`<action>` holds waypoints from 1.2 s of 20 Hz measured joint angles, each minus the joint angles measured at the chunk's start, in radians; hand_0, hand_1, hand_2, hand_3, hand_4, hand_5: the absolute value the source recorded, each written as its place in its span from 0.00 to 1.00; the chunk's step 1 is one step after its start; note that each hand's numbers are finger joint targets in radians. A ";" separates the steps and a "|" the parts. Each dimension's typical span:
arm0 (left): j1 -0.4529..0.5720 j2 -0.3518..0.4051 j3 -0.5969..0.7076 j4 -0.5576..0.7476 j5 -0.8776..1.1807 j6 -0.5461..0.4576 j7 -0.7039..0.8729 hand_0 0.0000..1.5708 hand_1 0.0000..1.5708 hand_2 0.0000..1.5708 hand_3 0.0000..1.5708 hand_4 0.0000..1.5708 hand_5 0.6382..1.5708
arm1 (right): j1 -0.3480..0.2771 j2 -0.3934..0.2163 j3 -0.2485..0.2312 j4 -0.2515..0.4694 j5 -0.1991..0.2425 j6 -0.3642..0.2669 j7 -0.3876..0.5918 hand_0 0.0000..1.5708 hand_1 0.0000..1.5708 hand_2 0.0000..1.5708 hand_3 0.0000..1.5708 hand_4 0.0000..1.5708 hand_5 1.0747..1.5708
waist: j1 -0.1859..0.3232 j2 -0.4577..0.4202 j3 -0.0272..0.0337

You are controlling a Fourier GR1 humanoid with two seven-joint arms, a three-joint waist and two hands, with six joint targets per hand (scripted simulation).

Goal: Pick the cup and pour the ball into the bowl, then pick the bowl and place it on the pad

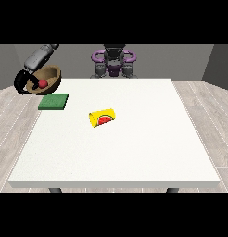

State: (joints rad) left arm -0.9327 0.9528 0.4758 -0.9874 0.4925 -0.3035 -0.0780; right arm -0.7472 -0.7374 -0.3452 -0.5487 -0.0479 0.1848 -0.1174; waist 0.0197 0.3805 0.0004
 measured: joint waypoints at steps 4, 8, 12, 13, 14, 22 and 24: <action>0.025 -0.012 -0.003 0.033 -0.017 -0.005 -0.046 0.00 0.00 0.00 0.00 0.00 0.95 | 0.007 0.040 0.029 -0.019 0.022 -0.023 0.007 1.00 1.00 1.00 0.83 0.75 1.00 | -0.008 -0.012 -0.0004; 0.015 0.014 0.010 0.037 -0.006 -0.009 -0.038 0.00 0.00 0.00 0.00 0.00 0.95 | 0.020 0.072 0.016 0.010 0.009 -0.027 -0.020 1.00 1.00 1.00 0.71 0.69 0.99 | -0.013 0.006 0.0002; 0.017 0.026 0.022 0.011 0.011 -0.009 -0.031 0.00 0.00 0.00 0.00 0.00 0.95 | 0.021 0.077 -0.030 0.069 -0.031 -0.022 -0.022 1.00 1.00 1.00 1.00 0.32 0.98 | -0.001 0.030 0.0011; 0.018 0.034 0.029 0.012 0.016 -0.015 -0.031 0.00 0.00 0.00 0.00 0.00 0.94 | 0.021 0.061 -0.047 0.081 -0.041 -0.030 -0.016 0.98 0.98 0.97 0.81 0.00 0.99 | -0.001 0.038 0.0013; 0.023 0.032 0.032 0.002 0.021 -0.014 -0.033 0.00 0.00 0.00 0.00 0.00 0.94 | 0.024 0.035 -0.061 0.094 -0.045 -0.037 -0.014 0.77 0.77 0.81 0.79 0.00 0.98 | 0.000 0.043 0.0015; 0.036 0.047 0.048 -0.069 0.056 0.007 0.007 0.00 0.00 0.00 0.00 0.00 0.94 | -0.003 -0.034 -0.110 0.160 -0.066 -0.068 -0.010 0.40 0.40 0.34 0.52 0.00 0.90 | 0.011 0.063 0.0014; 0.038 0.058 0.052 -0.073 0.064 0.004 0.015 0.00 0.00 0.00 0.00 0.00 0.94 | -0.014 -0.054 -0.115 0.164 -0.070 -0.055 -0.010 0.27 0.27 0.30 0.37 0.00 0.86 | 0.008 0.070 0.0015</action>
State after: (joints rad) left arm -0.8952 1.0112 0.5282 -1.0603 0.5563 -0.2998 -0.0633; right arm -0.7610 -0.7912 -0.4606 -0.3851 -0.1175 0.1297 -0.1275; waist 0.0279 0.4501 0.0019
